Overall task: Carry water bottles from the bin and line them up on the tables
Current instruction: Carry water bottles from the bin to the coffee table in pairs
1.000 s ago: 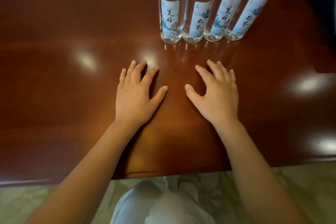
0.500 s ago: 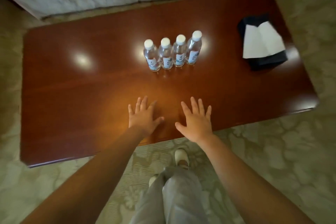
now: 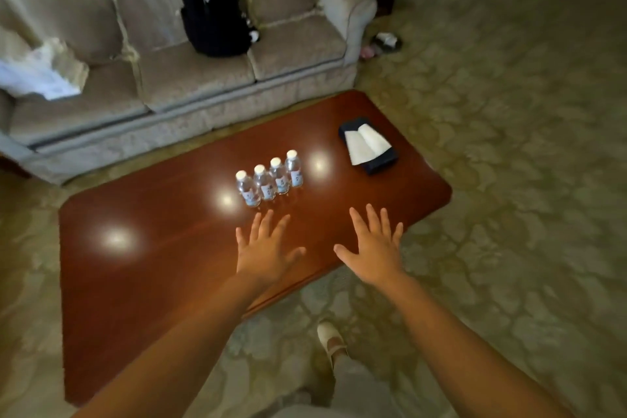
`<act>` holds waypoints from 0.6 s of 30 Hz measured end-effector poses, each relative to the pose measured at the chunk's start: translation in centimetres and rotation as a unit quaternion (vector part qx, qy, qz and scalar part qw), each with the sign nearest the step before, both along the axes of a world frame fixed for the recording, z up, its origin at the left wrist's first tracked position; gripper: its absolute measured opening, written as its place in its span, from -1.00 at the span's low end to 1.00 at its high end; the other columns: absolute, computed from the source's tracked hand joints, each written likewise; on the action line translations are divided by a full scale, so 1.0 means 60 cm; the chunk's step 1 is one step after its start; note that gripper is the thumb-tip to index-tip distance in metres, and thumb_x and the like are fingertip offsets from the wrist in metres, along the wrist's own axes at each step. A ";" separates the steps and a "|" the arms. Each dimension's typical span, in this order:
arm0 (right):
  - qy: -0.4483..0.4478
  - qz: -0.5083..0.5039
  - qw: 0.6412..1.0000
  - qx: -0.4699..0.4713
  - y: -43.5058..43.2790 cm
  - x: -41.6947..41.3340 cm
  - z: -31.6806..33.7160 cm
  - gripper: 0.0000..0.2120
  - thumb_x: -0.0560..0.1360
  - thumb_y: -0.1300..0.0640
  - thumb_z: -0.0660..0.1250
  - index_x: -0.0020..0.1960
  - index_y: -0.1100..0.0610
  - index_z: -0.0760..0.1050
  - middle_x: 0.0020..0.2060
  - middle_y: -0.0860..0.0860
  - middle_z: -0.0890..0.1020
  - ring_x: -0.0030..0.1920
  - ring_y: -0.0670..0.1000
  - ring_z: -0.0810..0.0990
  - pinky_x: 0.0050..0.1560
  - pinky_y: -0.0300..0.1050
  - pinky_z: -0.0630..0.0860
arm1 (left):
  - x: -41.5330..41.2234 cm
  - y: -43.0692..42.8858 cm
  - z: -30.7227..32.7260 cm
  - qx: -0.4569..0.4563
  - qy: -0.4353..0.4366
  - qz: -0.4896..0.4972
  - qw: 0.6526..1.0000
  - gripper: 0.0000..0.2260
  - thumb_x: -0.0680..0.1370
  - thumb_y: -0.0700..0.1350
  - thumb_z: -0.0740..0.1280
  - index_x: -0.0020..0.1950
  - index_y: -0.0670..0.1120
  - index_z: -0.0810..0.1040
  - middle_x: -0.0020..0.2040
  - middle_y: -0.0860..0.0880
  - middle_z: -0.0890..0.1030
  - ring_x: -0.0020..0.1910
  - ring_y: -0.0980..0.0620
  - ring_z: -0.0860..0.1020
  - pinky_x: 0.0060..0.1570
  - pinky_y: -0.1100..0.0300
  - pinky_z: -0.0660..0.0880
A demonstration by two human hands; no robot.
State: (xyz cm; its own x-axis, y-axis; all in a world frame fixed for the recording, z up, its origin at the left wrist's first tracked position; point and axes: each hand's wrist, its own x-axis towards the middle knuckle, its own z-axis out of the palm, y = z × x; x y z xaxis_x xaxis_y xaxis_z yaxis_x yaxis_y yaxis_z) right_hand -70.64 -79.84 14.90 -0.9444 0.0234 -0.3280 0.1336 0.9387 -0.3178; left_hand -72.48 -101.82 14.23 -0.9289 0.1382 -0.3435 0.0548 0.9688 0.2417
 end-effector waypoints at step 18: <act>0.093 -0.416 0.905 0.006 0.235 0.535 0.100 -0.18 0.53 -0.31 0.20 0.62 -0.09 -0.13 0.62 0.03 -0.17 0.58 0.16 -0.31 0.52 0.27 -0.31 | 0.287 0.372 0.126 0.045 0.071 -0.399 0.913 -0.27 0.52 0.40 0.05 0.61 0.14 -0.06 0.62 -0.01 -0.15 0.58 -0.05 -0.23 0.50 -0.25 -0.20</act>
State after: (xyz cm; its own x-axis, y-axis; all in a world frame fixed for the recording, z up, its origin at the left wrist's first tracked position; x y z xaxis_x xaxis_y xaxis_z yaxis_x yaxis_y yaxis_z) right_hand -38.57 -65.74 20.90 -0.6366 0.7542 -0.1610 0.7412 0.5408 -0.3976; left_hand -55.28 -79.50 21.80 -0.5542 0.8124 -0.1815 0.7716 0.5831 0.2541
